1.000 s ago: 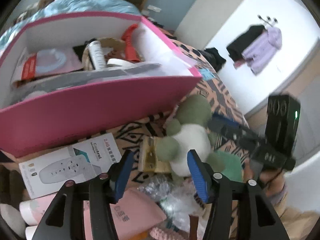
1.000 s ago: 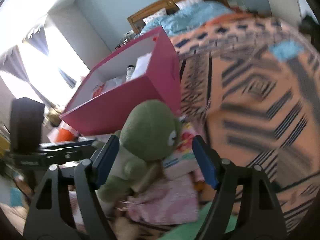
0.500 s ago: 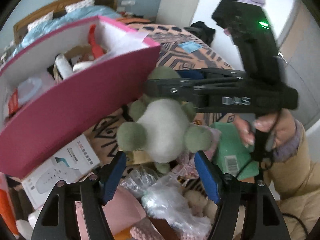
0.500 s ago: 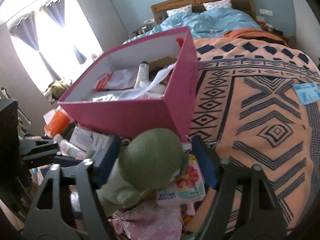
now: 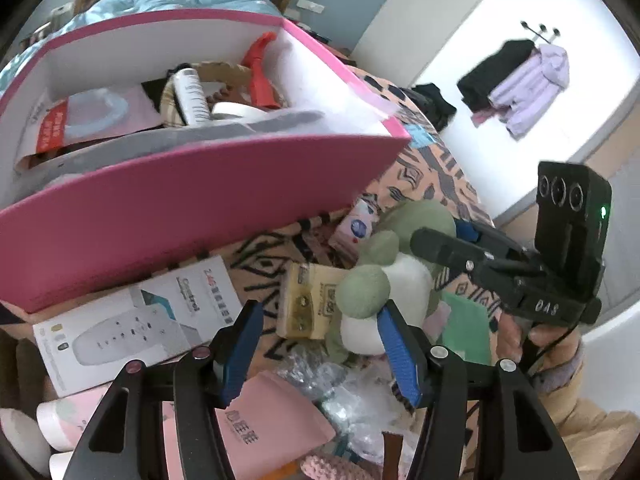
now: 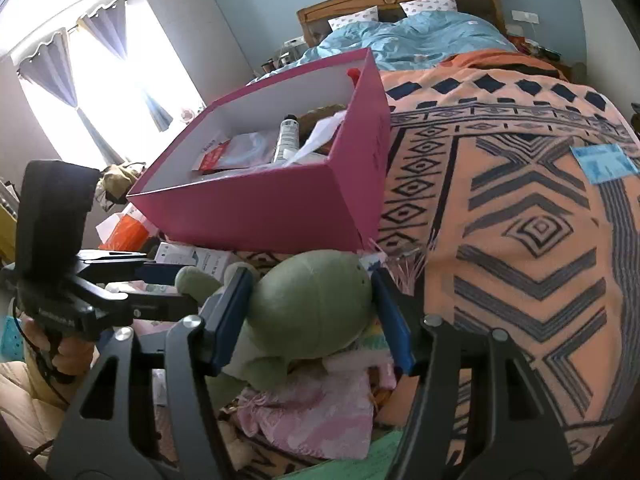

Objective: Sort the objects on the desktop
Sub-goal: 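Lift the plush toy and carry it toward the pink box with the right tool, then hold the plush toy over the pink box with right tool while left tool comes beside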

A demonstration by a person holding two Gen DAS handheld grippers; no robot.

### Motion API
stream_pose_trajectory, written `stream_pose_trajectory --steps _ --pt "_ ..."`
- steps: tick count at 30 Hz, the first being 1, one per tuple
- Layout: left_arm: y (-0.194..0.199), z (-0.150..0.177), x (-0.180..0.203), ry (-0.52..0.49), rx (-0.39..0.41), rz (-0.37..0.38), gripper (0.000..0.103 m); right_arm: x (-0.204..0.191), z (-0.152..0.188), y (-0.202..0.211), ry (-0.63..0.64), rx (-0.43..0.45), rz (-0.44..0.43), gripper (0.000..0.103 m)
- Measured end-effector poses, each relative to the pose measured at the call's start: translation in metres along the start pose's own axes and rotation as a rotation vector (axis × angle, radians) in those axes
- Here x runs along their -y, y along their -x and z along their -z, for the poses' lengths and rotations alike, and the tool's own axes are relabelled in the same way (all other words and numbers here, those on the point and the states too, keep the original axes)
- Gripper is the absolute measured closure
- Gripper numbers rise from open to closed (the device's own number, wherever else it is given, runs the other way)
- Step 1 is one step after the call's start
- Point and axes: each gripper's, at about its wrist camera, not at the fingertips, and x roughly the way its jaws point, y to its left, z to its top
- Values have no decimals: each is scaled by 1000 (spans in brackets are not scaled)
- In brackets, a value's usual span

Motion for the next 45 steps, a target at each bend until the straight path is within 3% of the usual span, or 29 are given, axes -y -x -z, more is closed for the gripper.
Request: stream_pose_trajectory --steps 5,12,14,16,27,31,37,45 --pt "-2 4 10 -67 -31 26 41 7 5 5 -26 -4 -19 39" --pt "-16 13 29 -136 -80 7 41 6 9 10 4 -20 -22 39" --pt "-17 12 27 -116 -85 23 48 5 11 12 1 -16 -17 39" --pt "-15 10 23 -94 -87 55 67 4 14 14 -11 -2 -2 39" --pt "7 -4 -13 42 -12 57 68 -5 17 6 -133 -14 -95 38" --pt "10 -8 -25 82 6 40 67 -8 14 -8 -149 -32 -89 36" --pt "20 1 -19 -2 43 -3 47 -20 16 -2 29 27 78 20" --pt "12 12 -12 -84 1 -39 44 -36 28 2 237 57 156 20"
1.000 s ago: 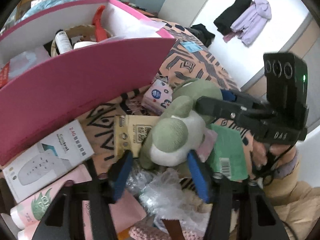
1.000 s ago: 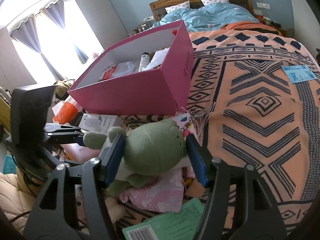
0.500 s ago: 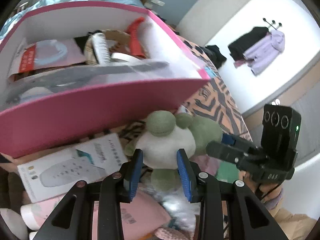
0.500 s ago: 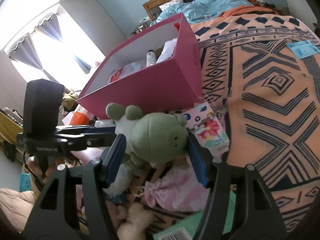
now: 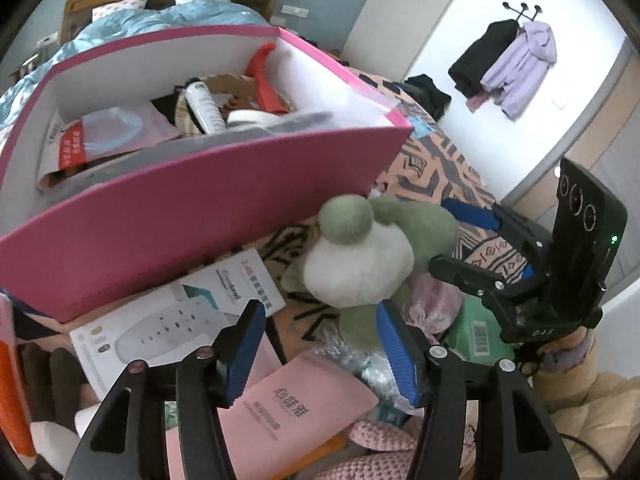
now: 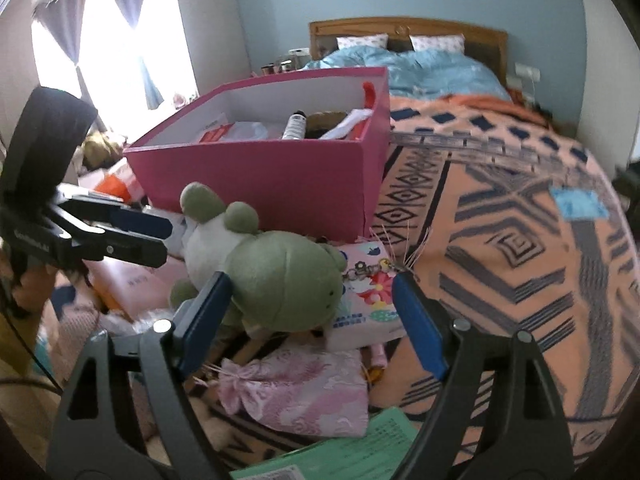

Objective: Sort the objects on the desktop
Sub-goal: 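Hold the plush toy over the pink box with right tool while left tool comes beside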

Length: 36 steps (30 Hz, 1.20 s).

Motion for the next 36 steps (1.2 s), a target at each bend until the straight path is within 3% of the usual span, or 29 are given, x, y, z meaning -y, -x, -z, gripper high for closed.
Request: stream_pose_trajectory --steps 2,4,5,14,23,36 --pt "-3 0 -1 -1 -7 9 44 -2 -1 -3 15 -8 -20 23" --pt "-7 -2 -1 3 -12 23 44 -3 -2 -5 16 -15 -53 41" --pt "-9 -4 -3 11 -16 33 44 -3 -2 -4 9 -16 -64 43" --pt "-26 -13 -14 87 -32 98 43 9 -13 -14 -99 -45 -115 41" --pt "-30 -18 -16 118 -27 126 44 8 -18 -21 -99 -40 -125 44" --pt "11 -27 3 48 71 94 44 0 -36 10 -76 35 -130 45"
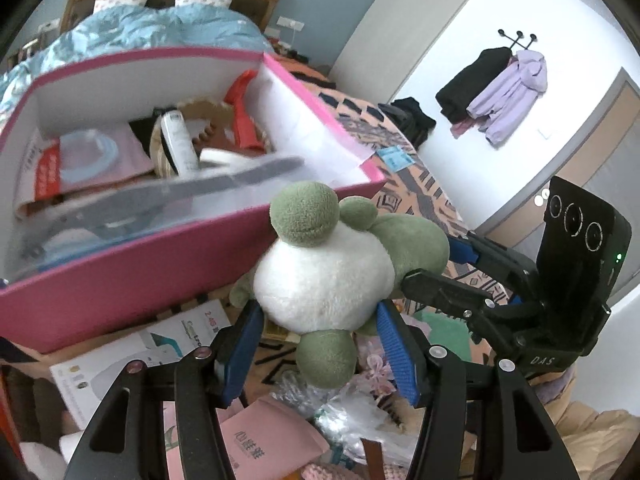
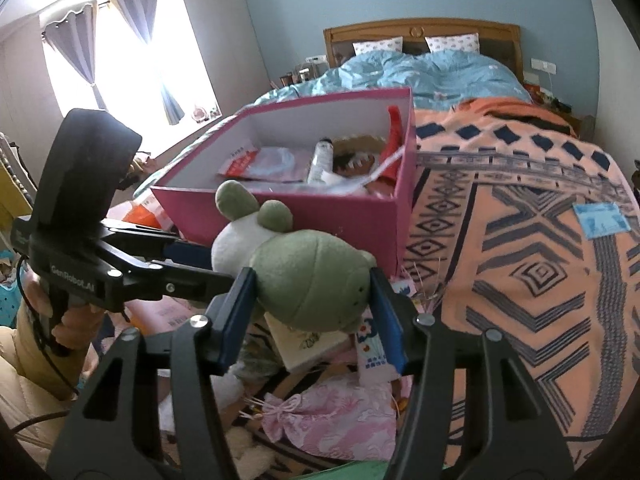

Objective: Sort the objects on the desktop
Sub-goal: 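Hold the plush toy over the pink box with right tool while left tool comes beside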

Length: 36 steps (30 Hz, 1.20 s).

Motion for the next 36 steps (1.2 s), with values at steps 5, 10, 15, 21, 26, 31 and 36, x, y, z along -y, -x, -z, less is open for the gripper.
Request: stream_pose_trajectory --steps 5,10,15,21,26,31,36 --pt "15 -8 3 -13 35 -11 44 -9 -12 10 29 34 -7 45" --pt "28 -14 5 -22 66 -23 44 -16 -23 16 50 58 -21 45" --pt "41 -19 8 -37 94 -43 44 -23 -36 19 72 84 -32 45" --pt "50 -27 5 -43 119 -53 44 -28 -48 20 85 106 -48 45" --pt "56 -35 5 -53 135 -69 44 -29 -58 21 90 120 -63 45" --pt "59 -41 5 -58 146 -73 44 -28 -67 22 90 131 -74 45" --pt "62 -46 5 -68 155 -79 44 -29 -74 24 92 142 -79 45"
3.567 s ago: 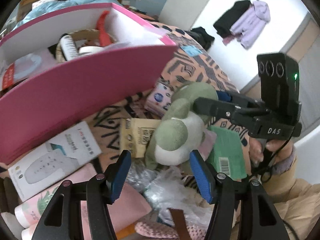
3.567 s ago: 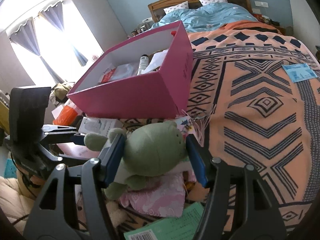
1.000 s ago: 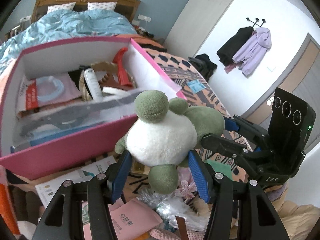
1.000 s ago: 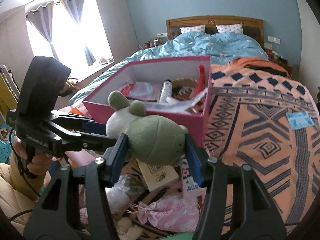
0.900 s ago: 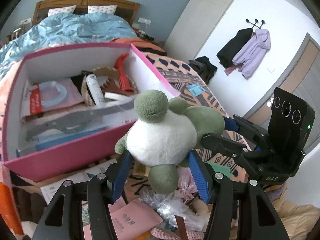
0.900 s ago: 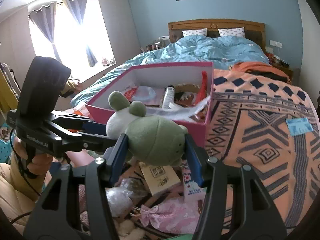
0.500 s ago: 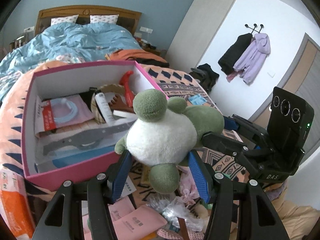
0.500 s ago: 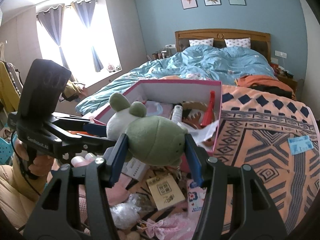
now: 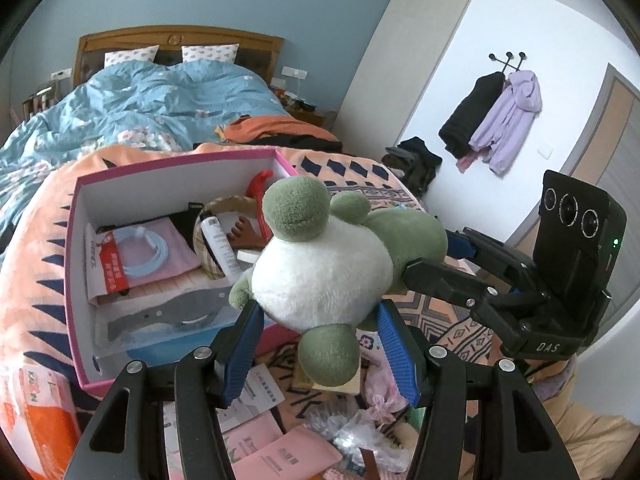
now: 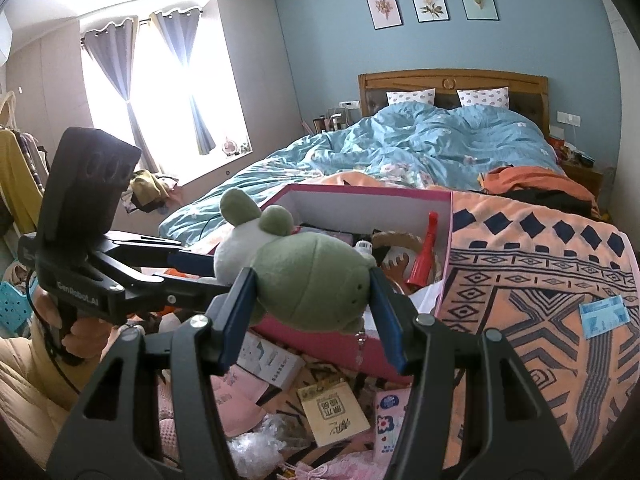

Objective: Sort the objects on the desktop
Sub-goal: 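Hold the plush toy over the pink box with right tool while left tool comes beside, then lower the plush toy into the pink box with right tool while left tool stays beside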

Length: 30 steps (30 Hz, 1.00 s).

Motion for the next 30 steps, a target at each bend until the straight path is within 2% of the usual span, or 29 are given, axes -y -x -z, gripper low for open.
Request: stream_pose_trajectory --steps 16,30 --pt "3 -22 -4 -25 32 -37 44 8 -24 -9 3 24 -18 45" --pt "-18 -40 -26 -11 -6 -57 44 21 -34 -29 -8 -3 -13 45"
